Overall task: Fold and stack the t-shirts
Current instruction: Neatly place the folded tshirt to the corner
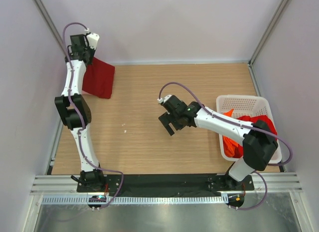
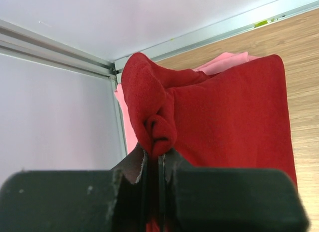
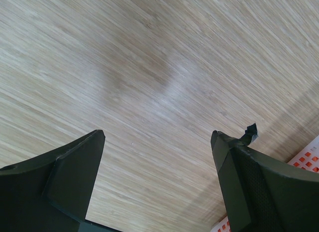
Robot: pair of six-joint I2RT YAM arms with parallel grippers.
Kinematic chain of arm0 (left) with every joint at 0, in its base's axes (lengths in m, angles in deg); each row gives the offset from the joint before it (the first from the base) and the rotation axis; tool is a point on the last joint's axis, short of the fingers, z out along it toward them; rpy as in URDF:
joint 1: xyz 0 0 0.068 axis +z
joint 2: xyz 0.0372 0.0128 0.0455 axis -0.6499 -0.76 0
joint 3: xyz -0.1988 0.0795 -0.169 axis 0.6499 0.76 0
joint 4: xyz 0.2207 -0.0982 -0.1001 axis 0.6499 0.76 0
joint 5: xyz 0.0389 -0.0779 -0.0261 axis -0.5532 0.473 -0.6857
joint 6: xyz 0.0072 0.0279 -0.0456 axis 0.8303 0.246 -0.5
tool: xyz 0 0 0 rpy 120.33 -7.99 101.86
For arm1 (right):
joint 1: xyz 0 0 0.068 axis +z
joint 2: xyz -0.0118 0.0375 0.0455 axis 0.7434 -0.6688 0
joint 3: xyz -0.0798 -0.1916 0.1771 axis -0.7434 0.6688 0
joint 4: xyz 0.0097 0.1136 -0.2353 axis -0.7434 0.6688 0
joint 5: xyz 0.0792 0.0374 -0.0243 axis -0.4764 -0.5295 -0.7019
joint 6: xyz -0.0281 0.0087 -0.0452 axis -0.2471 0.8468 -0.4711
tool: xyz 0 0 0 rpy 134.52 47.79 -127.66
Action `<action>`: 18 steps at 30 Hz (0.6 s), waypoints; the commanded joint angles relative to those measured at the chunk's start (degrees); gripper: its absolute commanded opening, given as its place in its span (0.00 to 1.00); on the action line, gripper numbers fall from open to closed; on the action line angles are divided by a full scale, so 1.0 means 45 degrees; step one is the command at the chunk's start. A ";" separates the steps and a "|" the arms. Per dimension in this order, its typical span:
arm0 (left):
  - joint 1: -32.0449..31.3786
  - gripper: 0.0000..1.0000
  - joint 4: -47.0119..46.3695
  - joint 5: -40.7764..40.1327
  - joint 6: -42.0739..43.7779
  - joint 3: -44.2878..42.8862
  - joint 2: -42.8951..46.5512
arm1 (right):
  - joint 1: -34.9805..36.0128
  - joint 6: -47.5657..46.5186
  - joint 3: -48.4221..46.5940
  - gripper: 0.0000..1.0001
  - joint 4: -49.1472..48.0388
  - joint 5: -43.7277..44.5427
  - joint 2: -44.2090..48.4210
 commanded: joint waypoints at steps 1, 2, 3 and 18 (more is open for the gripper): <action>0.0157 0.00 -0.1214 -0.0014 0.0250 -0.0360 0.0110 | -0.0038 -0.0122 -0.0625 0.96 -0.0307 -0.0021 -0.0138; 0.0177 0.00 -0.1407 -0.0129 0.0288 -0.0379 0.0051 | -0.0058 -0.0142 -0.0625 0.96 -0.0307 -0.0001 -0.0119; 0.0196 0.00 -0.1545 -0.0246 0.0269 -0.0399 -0.0007 | -0.0058 -0.0142 -0.0548 0.96 -0.0287 0.0019 -0.0099; 0.0313 0.11 -0.6717 -0.6064 0.0230 -0.1102 -0.3480 | -0.0155 0.0131 -0.0840 0.96 -0.0424 -0.0430 -0.1192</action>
